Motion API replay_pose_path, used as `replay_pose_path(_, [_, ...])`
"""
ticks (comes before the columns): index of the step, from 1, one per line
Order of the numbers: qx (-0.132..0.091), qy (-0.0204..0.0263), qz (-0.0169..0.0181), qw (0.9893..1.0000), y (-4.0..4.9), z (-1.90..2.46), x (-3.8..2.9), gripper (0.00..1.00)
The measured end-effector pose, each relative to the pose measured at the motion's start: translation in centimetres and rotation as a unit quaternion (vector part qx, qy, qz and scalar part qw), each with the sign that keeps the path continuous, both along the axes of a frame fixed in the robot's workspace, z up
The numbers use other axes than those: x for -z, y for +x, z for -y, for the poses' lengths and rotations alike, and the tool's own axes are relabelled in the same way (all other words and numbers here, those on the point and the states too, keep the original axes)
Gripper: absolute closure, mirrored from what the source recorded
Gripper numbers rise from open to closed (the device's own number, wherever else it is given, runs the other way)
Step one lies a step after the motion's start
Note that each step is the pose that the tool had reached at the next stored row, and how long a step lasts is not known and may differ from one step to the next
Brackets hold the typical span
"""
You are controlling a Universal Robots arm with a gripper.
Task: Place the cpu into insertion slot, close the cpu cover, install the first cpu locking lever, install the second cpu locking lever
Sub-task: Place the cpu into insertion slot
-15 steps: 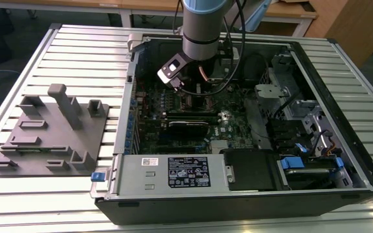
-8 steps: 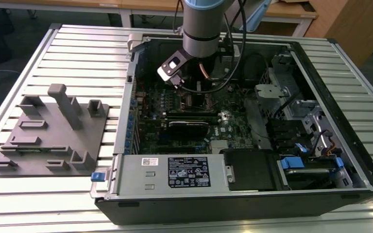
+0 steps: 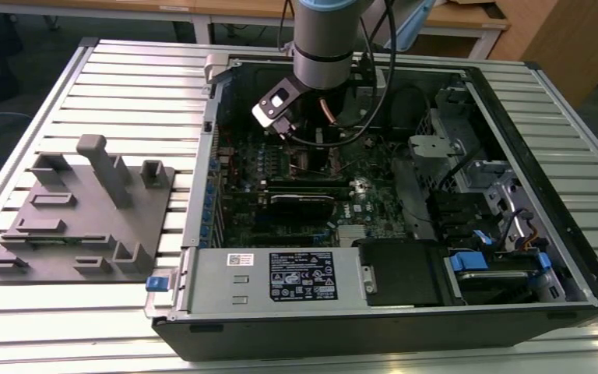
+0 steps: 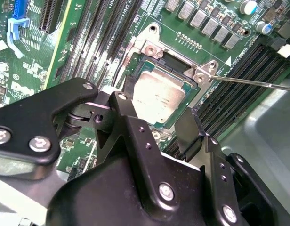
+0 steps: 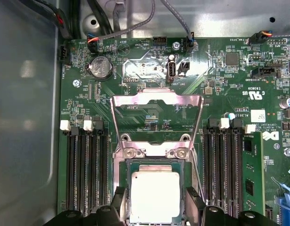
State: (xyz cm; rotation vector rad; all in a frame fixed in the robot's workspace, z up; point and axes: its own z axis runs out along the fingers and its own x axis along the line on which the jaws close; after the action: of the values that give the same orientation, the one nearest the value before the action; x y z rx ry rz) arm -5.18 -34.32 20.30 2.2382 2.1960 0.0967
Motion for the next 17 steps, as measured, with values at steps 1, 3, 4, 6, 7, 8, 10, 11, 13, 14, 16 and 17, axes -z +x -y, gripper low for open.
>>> replay_pose_path(1, [0.000, 0.0000, 0.0000, 1.0000, 0.00, 0.00, 0.00, 0.39])
replay_pose_path(3, [0.000, -0.0001, 0.0000, 1.0000, 0.00, 0.00, 0.00, 0.39])
replay_pose_path(4, [0.000, -0.0001, 0.0000, 1.0000, 0.00, 0.00, 0.00, 0.39])
replay_pose_path(6, [0.000, -0.0001, 0.0000, 1.0000, 0.00, 0.00, 0.00, 0.41])
replay_pose_path(7, [0.000, -0.0001, 0.0000, 1.0000, 0.00, 0.00, 0.00, 0.47])
replay_pose_path(8, [0.000, -0.0001, 0.0000, 1.0000, 0.00, 0.00, 0.00, 0.53])
replay_pose_path(10, [0.000, -0.0001, -0.0001, 1.0000, 0.00, 0.00, -0.01, 0.59])
replay_pose_path(11, [0.000, -0.0001, -0.0001, 1.0000, 0.00, 0.00, 0.00, 0.65])
replay_pose_path(13, [0.000, -0.0001, 0.0000, 1.0000, 0.00, 0.00, 0.00, 0.76])
replay_pose_path(14, [0.000, -0.0001, 0.0000, 1.0000, 0.00, 0.00, 0.00, 0.76])
replay_pose_path(16, [0.000, -0.0002, -0.0001, 1.0000, 0.00, 0.00, -0.01, 0.82])
replay_pose_path(17, [0.000, -0.0001, 0.0000, 1.0000, 0.00, 0.00, 0.00, 0.88])
